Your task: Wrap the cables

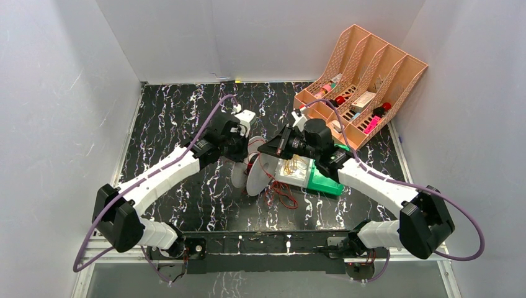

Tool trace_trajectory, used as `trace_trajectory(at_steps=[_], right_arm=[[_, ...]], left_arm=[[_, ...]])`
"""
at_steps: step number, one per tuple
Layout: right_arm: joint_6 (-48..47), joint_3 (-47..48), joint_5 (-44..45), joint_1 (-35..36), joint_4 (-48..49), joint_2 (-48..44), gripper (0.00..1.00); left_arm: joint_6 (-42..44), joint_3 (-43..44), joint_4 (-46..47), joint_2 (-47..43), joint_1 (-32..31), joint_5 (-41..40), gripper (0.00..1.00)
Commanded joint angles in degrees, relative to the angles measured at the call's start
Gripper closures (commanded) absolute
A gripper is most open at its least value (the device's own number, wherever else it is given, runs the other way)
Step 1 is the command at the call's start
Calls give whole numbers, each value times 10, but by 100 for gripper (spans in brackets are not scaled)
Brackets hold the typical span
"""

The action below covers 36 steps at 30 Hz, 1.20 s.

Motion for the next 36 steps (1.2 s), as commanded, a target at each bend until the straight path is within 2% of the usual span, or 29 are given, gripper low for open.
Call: trace_trajectory(at_steps=[1,11,20,26,30,36], right_arm=[[-83,42,44,-8,-71,-19,99],[-216,78,153,-9,-179,-42,84],[-269,52,127,-10,-184,-66,60],[-289,0,135,-9,-187,-102,50],[-286,-43,138,-9,-196,-127,47],[-277,-114,78,-10,-164,-153,46]], left_arm=[[8,36,-33,-43,-2,16,100],[33,47,-106,-80,-2,28,100],[34,88,-189,-79,-2,22,100],[44,84,-207,-99,-2,17,100],[40,88,-217,-106,-2,18,100],[25,91,-221,-118,-2,18,100]])
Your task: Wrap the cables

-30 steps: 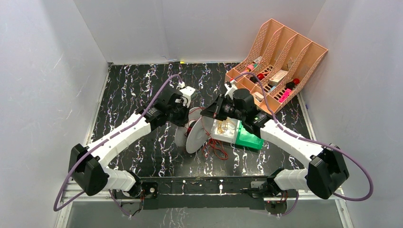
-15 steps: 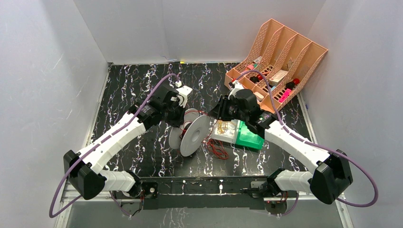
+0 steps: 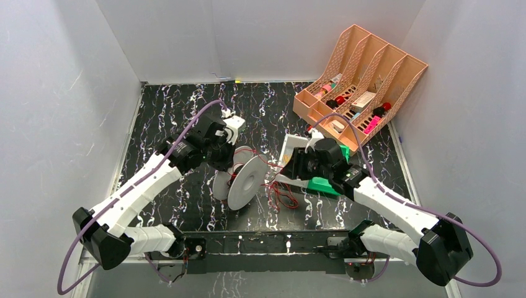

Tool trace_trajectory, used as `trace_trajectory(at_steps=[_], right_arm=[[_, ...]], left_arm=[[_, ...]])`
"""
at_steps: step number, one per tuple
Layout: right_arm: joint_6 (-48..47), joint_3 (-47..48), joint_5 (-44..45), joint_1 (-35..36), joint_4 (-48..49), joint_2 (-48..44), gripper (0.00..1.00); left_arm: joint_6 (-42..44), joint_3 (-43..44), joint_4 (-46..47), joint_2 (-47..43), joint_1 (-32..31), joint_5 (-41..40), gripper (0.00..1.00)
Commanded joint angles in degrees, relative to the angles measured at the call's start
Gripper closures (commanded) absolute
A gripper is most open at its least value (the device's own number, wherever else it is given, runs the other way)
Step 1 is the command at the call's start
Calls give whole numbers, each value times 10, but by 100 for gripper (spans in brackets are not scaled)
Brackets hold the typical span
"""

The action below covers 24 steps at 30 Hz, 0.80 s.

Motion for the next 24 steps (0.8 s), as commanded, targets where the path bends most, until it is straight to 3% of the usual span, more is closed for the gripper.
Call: trace_trajectory(at_steps=[1,10,16,24], right_arm=[[0,-38,-48,-3,40,-22,46],[5,-97,-80,25,142,4,42],[-37,-99,-72,43,237,58,39],[-58,-78,-82,48,289,143,40]], left_arm=[[-15,34,-1,-29,1,6,100],[-31,58,-11,-40,1,-6,100],[-35,74,-23,-49,1,1,100],[-38,94,-35,-60,1,3,100]])
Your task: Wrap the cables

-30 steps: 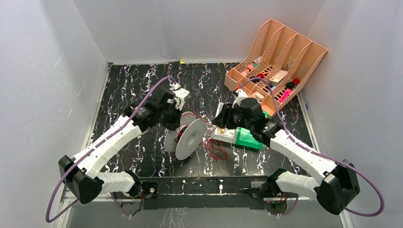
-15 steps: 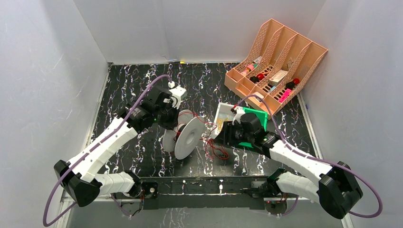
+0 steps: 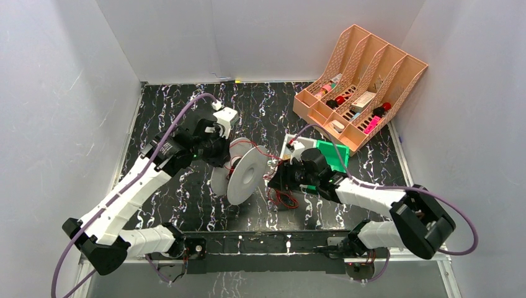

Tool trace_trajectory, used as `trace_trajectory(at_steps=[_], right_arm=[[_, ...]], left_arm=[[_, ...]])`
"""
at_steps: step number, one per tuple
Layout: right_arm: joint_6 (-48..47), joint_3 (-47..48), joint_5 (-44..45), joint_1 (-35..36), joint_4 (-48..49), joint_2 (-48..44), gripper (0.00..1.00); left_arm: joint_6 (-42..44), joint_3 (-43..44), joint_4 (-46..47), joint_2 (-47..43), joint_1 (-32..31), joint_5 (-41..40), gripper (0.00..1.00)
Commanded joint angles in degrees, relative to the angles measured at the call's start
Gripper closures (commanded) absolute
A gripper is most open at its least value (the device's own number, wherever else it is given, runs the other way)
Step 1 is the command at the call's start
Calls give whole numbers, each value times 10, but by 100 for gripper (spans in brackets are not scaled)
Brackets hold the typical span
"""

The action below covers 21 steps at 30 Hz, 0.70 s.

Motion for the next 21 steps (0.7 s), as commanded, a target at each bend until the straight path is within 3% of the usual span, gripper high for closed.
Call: trace_trajectory(at_steps=[1,4,10,21], right_arm=[[-20,22,-9,6,71,31,42],[-18,19,-13,7,79,43,52],[-6,15,32,7,46,38,100],[19,-14,130,4,-4,-57,100]], left_arm=[[-10,37,-1,-29,1,14,100],[-13,39,-2,-32,1,17,100],[-14,53,-9,-46,1,22,100],[18,105,-88,-75,2,99,100]])
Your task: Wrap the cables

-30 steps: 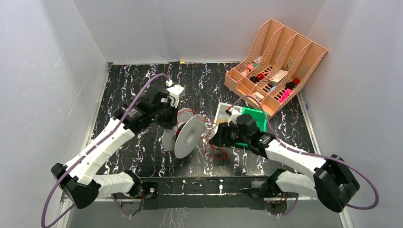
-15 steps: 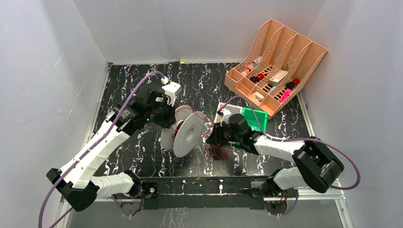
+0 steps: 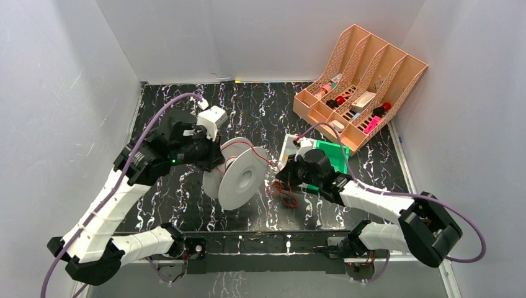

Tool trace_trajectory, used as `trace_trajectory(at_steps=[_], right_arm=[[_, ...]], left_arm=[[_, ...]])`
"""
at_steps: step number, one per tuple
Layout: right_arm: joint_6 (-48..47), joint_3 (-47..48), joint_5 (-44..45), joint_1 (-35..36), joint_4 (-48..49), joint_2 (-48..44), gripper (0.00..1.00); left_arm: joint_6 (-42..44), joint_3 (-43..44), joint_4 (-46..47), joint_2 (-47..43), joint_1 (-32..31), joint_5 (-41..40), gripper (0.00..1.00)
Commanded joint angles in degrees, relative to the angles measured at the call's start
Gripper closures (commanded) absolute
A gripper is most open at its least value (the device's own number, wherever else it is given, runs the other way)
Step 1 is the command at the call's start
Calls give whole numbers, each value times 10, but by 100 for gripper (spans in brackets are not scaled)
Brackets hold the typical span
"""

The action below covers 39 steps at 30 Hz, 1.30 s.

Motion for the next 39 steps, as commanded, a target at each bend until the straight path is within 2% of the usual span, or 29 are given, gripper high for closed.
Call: trace_trajectory(at_steps=[1,7,14,25,31,34,39], right_arm=[[12,-12,36,-1,-3,-43,100],[21,-18,79,-2,-36,-121,100],[16,32,189,-2,-156,-213,100],[17,82,312,-5,-292,-261,100],[25,76,288,-7,-299,-252,100],[31,51,247,-6,-265,-257,100],[32,13,153,-6,-206,-239,100]], left_arm=[[17,46,-36,-23,1,57,100],[36,35,-63,-32,2,57,100],[32,30,-66,-35,1,77,100],[36,34,-61,-41,1,125,100],[33,32,-42,-51,1,150,100],[17,30,-25,-50,1,148,100],[-22,15,26,-56,1,89,100]])
